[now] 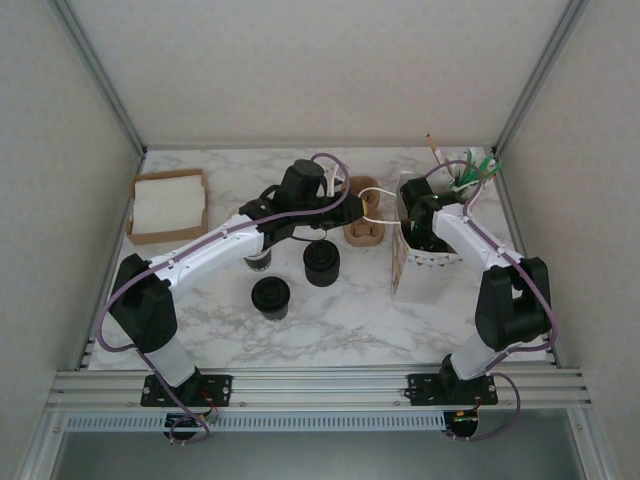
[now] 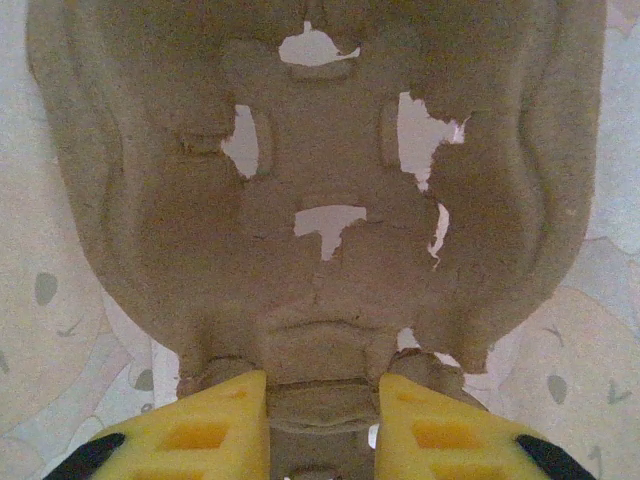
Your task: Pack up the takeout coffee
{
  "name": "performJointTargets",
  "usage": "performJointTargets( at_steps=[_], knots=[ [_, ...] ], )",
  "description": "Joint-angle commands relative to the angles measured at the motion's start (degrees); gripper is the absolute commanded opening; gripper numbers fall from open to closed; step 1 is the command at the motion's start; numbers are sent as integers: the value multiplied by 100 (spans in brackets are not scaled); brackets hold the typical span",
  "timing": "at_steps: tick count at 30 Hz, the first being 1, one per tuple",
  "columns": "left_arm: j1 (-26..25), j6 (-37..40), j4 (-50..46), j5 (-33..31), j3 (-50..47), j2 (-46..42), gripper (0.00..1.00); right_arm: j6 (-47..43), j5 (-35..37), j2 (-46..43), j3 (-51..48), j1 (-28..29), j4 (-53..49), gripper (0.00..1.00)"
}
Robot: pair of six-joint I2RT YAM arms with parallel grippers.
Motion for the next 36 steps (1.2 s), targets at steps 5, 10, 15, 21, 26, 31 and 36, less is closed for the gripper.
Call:
performJointTargets(
  at_steps=[5,10,15,21,26,31,36],
  knots=[
    [-58,-100,233,3,-44,-222,0,159,-200,94,-203,-31,40,28],
    [-87,-117,186,-8,29,-176,0,178,-319,125,-216,-23,55,28],
    [-184,-182,164,-42,27,-221,0,194,-407,83,-238,-20,-8,29],
    [-334,-302,167,-182,-72,-423,2,213,-510,-124,-174,-19,-175,32],
    [-392,-383,192,-286,-213,-541,5,212,-444,-225,-124,-17,-289,35],
    [-409,-413,185,-355,-260,-598,10,207,-379,-391,-6,-15,-437,38],
    [-425,-423,163,-415,-250,-654,17,197,-301,-607,82,-14,-592,45]
  ],
)
